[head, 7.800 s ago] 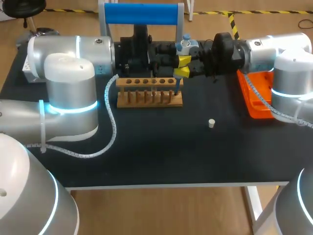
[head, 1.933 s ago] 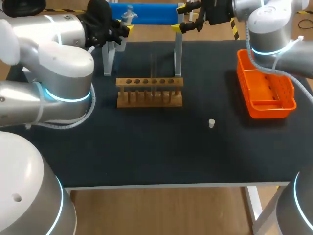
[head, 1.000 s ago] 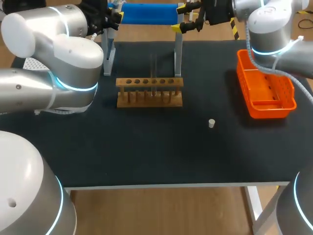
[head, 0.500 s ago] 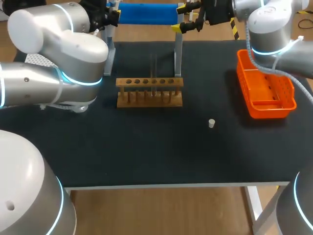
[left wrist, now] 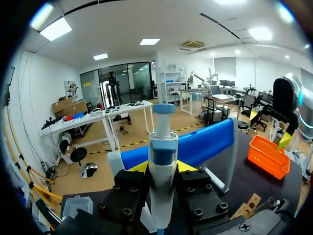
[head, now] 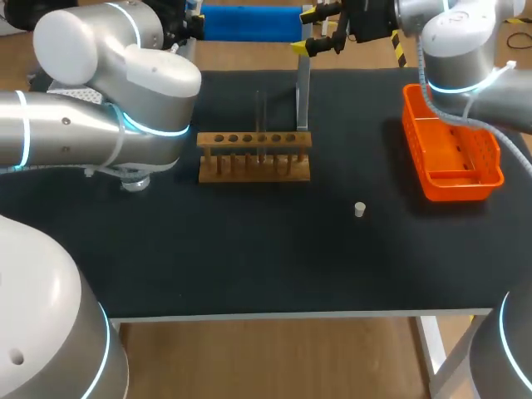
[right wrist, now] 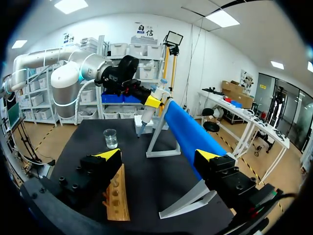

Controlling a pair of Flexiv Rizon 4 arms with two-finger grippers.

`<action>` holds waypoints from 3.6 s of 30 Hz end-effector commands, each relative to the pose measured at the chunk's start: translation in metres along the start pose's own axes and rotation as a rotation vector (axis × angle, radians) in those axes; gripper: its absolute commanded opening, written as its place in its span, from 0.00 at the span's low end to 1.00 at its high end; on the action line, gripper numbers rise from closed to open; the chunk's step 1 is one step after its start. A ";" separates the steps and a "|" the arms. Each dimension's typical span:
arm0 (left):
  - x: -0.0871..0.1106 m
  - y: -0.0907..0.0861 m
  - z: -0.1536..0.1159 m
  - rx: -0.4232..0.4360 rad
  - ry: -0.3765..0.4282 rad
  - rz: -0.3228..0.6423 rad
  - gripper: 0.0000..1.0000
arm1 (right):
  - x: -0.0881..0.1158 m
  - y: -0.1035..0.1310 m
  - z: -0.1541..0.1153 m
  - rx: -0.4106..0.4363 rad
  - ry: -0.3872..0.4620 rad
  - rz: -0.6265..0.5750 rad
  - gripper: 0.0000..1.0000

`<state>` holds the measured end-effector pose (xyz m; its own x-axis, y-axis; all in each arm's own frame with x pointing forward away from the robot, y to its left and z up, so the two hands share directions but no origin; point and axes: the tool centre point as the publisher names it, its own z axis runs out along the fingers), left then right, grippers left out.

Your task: Invert the test tube, pick up the pipette, mount the tip to pipette, aspirate from beaker and dispense into the tube, eject the tip, return the pipette, and cap with the stopper.

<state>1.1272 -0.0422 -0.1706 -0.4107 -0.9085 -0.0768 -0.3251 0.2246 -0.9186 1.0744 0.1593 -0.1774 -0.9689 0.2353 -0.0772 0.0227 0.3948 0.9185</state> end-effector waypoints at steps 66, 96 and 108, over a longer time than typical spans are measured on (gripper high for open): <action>-0.012 0.005 0.022 -0.303 -0.119 -0.052 0.00 | -0.001 0.000 -0.001 0.001 0.003 0.000 1.00; -0.012 0.016 0.029 -0.404 -0.121 -0.035 0.00 | -0.001 0.000 -0.001 0.001 0.003 0.000 1.00; -0.005 0.019 0.031 -0.415 -0.109 -0.032 1.00 | -0.001 0.000 -0.001 0.001 0.003 0.000 1.00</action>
<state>1.1487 -0.0429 -0.2006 -0.3091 -0.9445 -0.1113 -0.6565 0.2966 -0.6935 1.0744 0.1593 -0.1774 -0.9688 0.2354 -0.0772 0.0227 0.3947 0.9185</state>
